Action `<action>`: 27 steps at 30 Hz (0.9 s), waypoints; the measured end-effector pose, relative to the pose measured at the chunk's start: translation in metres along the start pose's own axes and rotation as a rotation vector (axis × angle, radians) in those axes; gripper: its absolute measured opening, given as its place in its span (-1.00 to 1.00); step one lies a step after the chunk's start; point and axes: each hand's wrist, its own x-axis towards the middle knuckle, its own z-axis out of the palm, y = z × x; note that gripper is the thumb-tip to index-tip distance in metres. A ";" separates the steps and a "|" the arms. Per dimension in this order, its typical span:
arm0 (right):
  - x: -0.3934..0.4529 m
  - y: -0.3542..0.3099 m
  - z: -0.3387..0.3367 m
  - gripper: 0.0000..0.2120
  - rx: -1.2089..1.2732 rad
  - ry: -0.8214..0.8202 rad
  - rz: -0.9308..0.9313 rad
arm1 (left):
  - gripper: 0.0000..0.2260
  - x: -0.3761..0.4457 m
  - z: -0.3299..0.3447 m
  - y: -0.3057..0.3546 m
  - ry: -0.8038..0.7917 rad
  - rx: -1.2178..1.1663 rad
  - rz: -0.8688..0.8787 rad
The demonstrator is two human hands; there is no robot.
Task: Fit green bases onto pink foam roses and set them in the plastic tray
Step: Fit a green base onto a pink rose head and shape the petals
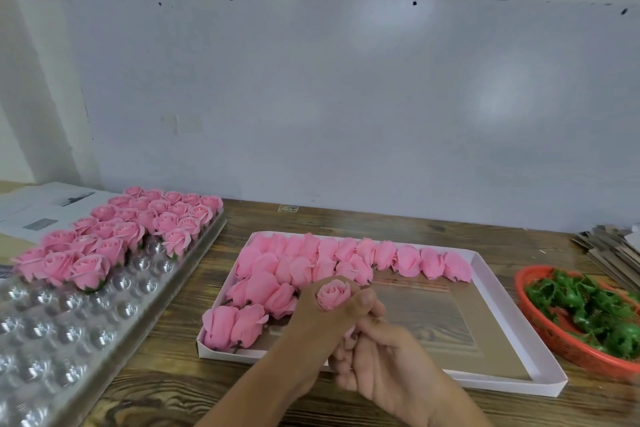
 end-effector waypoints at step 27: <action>0.000 -0.004 0.015 -0.72 -0.054 0.231 -0.204 | -0.59 0.010 -0.003 -0.010 0.263 -0.022 0.052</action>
